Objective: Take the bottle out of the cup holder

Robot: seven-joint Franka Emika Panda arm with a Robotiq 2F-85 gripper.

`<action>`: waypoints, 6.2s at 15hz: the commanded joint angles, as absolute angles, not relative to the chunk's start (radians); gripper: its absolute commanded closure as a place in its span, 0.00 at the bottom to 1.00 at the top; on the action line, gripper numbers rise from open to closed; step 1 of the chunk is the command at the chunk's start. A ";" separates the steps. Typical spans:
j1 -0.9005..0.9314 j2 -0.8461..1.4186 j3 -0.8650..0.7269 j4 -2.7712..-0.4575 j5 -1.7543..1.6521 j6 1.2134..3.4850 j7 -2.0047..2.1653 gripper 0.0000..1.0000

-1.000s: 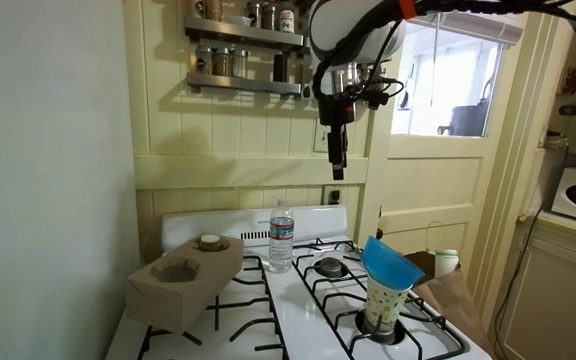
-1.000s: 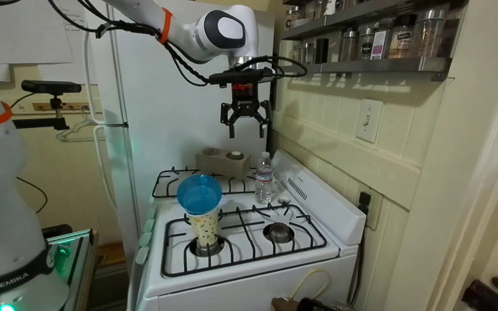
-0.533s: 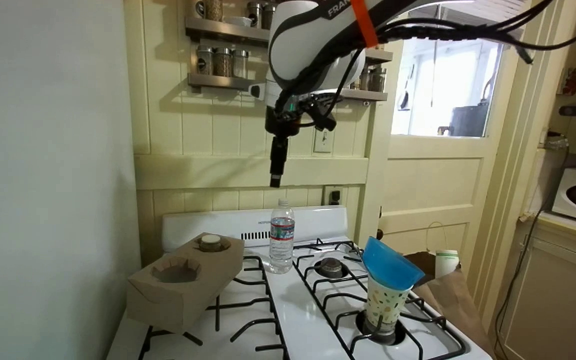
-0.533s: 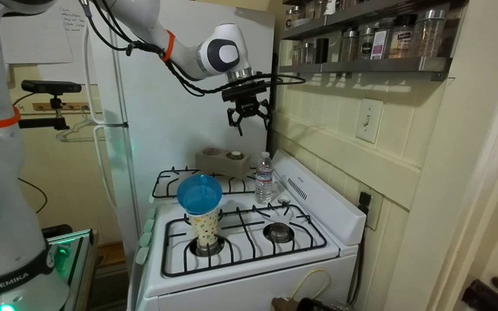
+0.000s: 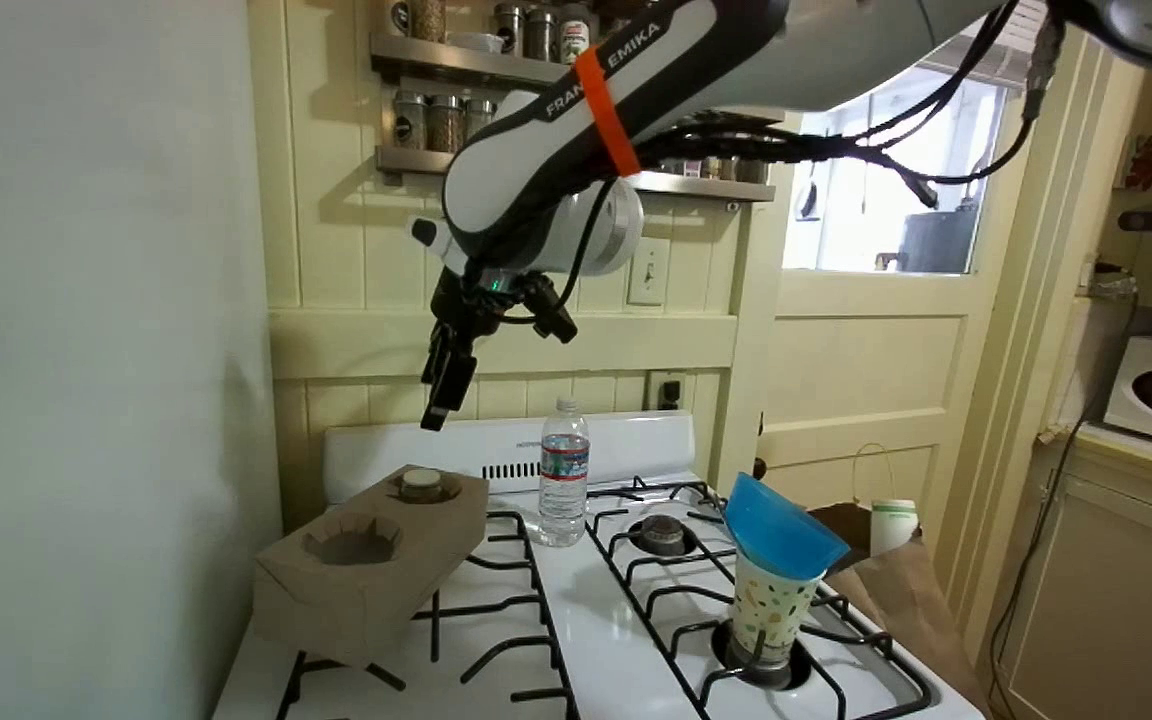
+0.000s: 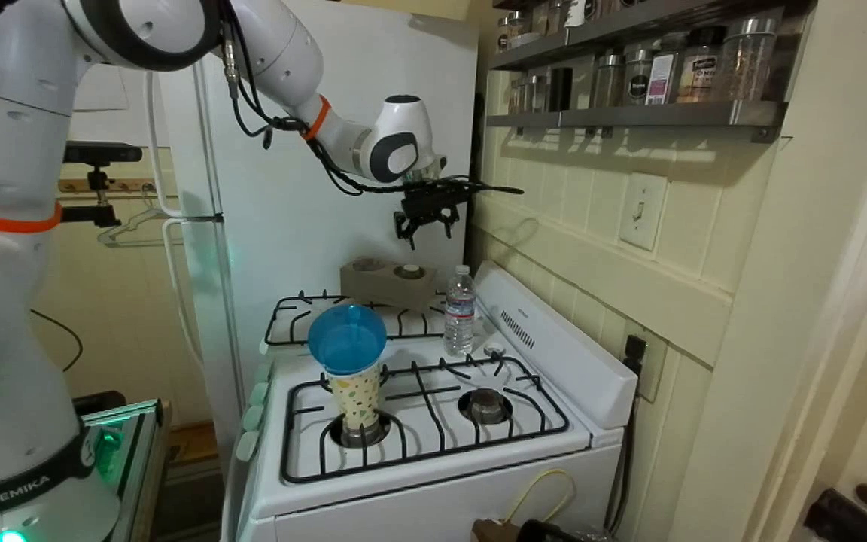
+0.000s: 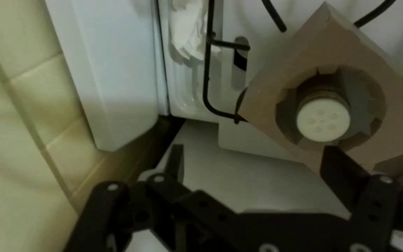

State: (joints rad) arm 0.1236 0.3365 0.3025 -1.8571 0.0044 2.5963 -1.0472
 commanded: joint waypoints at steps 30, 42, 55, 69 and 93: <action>0.172 0.510 0.286 -1.688 0.011 2.288 -1.136 0.20; 0.195 0.524 0.294 -1.635 0.002 2.265 -1.143 0.77; 0.204 0.297 0.280 -1.725 -0.044 2.319 -1.102 0.77; 0.207 -0.091 0.215 -2.217 -0.315 2.423 -0.322 0.77; 0.203 -0.114 0.220 -2.475 -0.216 2.456 -0.086 0.77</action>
